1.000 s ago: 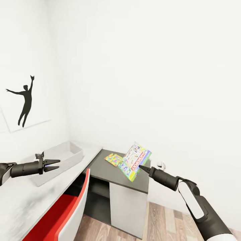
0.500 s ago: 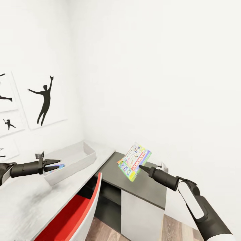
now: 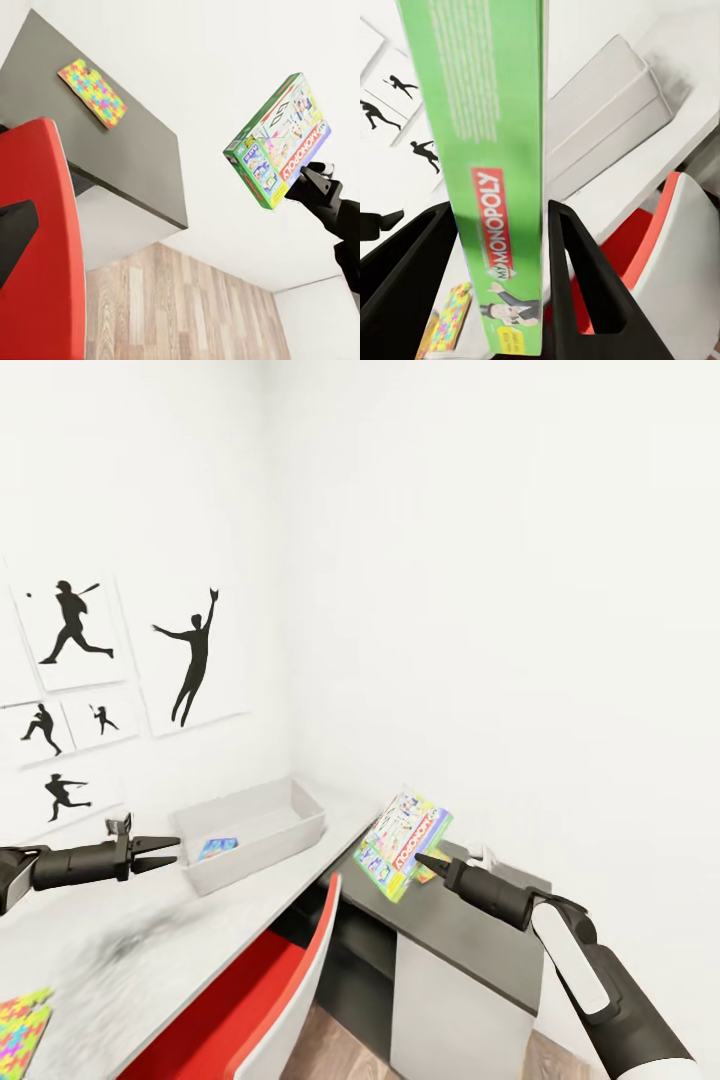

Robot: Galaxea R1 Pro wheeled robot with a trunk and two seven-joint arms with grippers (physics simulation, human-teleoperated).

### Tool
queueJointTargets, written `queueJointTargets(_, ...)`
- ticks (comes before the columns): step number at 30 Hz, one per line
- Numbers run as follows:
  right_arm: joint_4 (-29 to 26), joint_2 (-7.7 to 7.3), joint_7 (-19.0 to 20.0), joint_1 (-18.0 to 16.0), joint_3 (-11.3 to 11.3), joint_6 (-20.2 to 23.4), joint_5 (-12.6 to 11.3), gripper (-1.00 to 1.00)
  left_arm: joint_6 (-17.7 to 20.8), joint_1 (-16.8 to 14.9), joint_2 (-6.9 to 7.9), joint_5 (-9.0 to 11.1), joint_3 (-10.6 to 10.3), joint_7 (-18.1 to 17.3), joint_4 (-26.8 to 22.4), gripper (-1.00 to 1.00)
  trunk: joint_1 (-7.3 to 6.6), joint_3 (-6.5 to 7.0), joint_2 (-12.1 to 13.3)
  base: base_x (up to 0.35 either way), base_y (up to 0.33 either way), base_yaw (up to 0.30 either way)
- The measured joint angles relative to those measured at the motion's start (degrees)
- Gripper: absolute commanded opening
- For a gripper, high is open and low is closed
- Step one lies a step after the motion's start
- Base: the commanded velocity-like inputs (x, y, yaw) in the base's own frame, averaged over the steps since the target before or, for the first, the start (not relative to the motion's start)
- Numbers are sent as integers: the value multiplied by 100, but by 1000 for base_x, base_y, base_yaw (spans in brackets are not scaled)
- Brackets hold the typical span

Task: Put all the toys in the child's room - the three board games (two on the bed and one on the table), the two jigsaw puzzles on the table, and the tennis ball on the table - inside the toy box on the table in the child's room.

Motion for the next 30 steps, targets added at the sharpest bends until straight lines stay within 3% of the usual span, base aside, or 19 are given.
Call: queueJointTargets(30,-3,8,0,0,0,-1,0,-100,-4,-1,1,0,0,0,9,100,-1,-13,1,172,-13,292)
